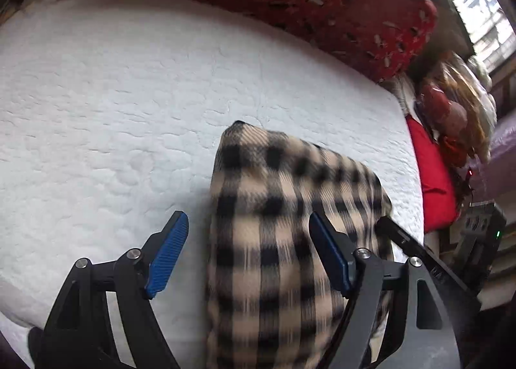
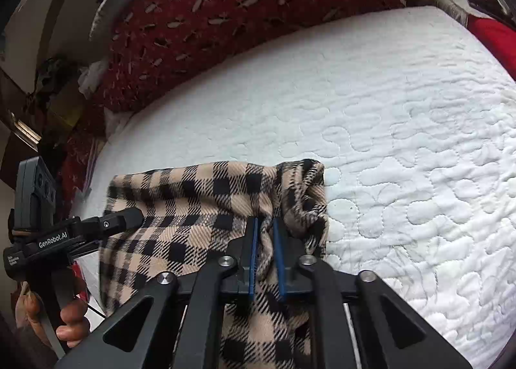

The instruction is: Fold large clothes

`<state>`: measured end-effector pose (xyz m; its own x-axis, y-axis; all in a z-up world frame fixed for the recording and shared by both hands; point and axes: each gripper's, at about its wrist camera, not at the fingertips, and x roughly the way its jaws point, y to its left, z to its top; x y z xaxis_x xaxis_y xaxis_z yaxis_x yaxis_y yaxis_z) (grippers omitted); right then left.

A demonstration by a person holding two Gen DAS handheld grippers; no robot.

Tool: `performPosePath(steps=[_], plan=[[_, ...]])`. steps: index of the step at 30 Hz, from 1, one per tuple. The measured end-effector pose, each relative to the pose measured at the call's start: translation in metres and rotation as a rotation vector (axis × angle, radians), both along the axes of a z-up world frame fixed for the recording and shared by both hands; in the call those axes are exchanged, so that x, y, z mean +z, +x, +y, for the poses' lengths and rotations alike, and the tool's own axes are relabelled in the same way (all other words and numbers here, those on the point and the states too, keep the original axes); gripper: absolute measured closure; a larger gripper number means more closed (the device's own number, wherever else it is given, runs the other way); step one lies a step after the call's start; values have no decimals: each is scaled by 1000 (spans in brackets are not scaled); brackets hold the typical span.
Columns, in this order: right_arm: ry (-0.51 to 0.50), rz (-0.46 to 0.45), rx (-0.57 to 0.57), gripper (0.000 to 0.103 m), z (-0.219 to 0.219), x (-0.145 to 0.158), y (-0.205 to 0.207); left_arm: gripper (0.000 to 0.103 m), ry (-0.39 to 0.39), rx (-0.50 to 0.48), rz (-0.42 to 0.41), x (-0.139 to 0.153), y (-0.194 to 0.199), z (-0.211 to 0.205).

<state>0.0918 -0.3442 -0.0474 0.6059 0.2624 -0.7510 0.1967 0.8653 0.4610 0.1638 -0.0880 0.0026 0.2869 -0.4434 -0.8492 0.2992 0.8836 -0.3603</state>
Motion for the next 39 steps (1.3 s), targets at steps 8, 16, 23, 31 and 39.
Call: performPosePath(steps=[8,16,23,31,39], plan=[[-27,-96,181,57,49,36,-89,24,126,-79,19,-35,-87,29],[-180,26,163,56,74,27,-120,25,226,-113,-132,-21,-132,26],[-182,161,104,43,62,-17,-146,24,263,-129,-113,-41,-147,29],[-118,59,1,43,38,14,-152,24,264,-135,-115,-40,-149,28],[6,76,-78,38,-13,2,-126,25,85,-95,-95,-12,-106,45]])
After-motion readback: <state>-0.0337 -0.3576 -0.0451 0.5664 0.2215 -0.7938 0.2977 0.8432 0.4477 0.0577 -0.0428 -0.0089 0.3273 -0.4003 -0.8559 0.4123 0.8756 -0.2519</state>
